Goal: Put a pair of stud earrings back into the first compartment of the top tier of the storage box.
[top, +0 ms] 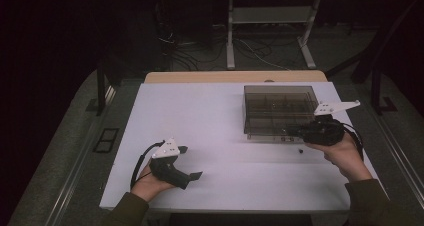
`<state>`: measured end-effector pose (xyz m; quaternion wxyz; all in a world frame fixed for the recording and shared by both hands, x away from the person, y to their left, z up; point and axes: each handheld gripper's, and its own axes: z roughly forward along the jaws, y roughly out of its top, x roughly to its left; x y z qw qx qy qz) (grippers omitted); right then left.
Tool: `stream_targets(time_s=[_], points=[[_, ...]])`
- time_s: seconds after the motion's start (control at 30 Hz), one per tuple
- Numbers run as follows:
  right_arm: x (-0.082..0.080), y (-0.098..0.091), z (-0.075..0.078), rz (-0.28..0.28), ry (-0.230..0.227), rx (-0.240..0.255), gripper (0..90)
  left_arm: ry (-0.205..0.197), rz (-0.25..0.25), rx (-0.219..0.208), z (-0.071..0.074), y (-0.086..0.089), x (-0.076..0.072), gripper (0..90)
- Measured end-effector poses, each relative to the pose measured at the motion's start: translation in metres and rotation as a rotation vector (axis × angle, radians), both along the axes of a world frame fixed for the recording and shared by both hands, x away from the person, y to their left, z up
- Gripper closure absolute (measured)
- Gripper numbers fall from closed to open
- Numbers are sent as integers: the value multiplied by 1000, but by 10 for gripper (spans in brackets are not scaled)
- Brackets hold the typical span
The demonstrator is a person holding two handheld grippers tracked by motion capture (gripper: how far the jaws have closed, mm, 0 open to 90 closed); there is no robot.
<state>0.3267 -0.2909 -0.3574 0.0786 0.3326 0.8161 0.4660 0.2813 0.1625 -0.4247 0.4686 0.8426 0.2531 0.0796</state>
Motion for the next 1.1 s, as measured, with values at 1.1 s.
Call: stream_targets(time_s=[1.1], points=[[40, 51, -6, 30, 33, -67, 785, -1, -2, -5, 1, -1, -2, 0]])
